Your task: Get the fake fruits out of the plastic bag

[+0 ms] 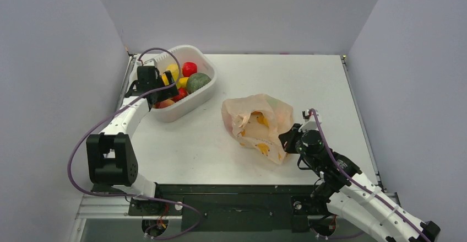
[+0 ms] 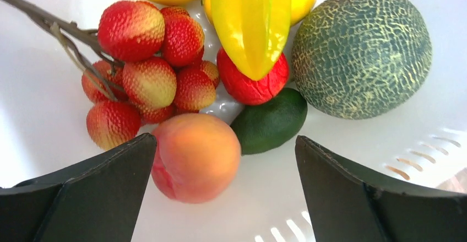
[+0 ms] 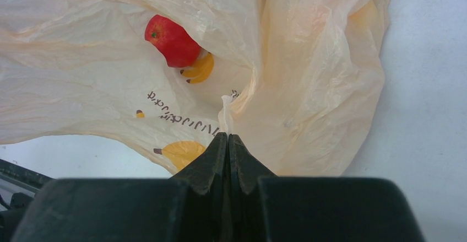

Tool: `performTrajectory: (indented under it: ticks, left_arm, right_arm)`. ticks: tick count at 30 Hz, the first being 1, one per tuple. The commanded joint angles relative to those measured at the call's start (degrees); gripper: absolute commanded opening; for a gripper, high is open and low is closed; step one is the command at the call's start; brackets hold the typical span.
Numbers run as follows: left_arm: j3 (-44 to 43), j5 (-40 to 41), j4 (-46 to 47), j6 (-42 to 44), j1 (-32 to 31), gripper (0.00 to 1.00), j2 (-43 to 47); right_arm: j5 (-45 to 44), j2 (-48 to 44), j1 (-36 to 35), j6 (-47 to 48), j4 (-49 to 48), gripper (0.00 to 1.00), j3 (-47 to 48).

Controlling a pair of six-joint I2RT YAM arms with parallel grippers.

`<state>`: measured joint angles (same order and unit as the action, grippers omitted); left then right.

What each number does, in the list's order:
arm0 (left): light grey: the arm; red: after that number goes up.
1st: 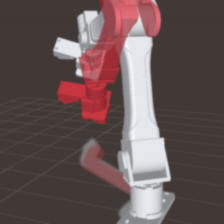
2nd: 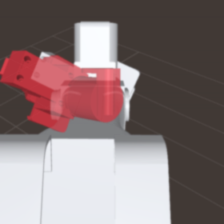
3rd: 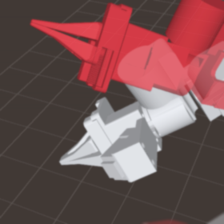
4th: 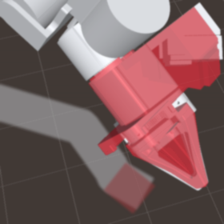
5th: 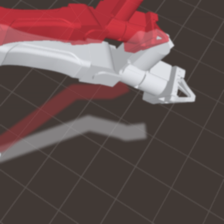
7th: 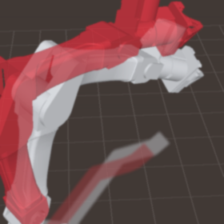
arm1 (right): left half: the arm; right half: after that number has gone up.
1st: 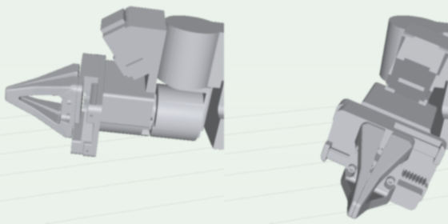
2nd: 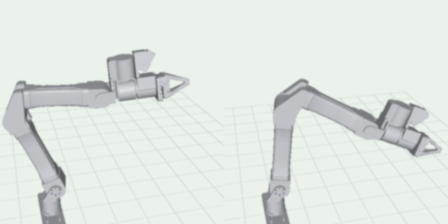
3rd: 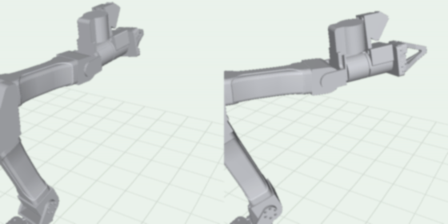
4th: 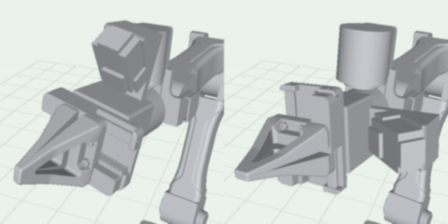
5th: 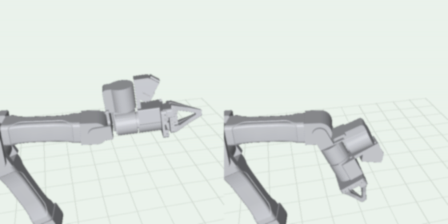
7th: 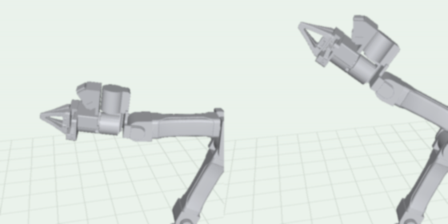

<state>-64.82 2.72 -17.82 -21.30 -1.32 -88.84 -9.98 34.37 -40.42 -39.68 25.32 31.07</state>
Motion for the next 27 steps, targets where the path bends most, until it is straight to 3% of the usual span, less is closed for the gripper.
performTrajectory:
  ticks: [1,6,9,18,20,23,26,27]
  left_arm:
    - [-3.9,-3.6,-4.8,1.0,0.5,0.97,7.4]
    - [-0.4,-17.0,-6.2,-3.6,-0.5,0.97,18.5]
    - [5.5,-19.2,-6.2,-6.9,-7.0,0.97,25.5]
    - [21.8,-7.8,-7.3,-22.1,-32.4,0.97,47.3]
    - [27.4,-6.5,-5.4,-27.1,-41.2,0.95,50.2]
    - [31.2,-0.3,-0.1,-32.4,-52.3,0.93,52.2]
    - [30.7,8.6,3.7,-31.4,-68.4,0.93,51.0]
    - [30.3,12.7,4.2,-29.8,-71.1,0.93,49.3]
  right_arm:
    - [0.8,0.5,0.4,0.5,-2.0,0.00,3.4]
    - [1.8,1.3,0.6,0.4,-1.3,0.00,5.1]
    - [3.2,2.5,0.6,0.0,-1.6,0.00,6.1]
    - [5.7,5.6,0.5,-1.6,-2.8,0.00,11.0]
    - [6.0,6.0,0.5,-2.6,-3.3,0.00,11.5]
    - [6.0,6.2,0.5,-3.5,-4.0,0.00,11.6]
    - [6.4,6.0,0.5,-4.9,-5.1,0.00,10.5]
    - [6.9,6.0,0.5,-5.3,-5.4,0.00,9.8]
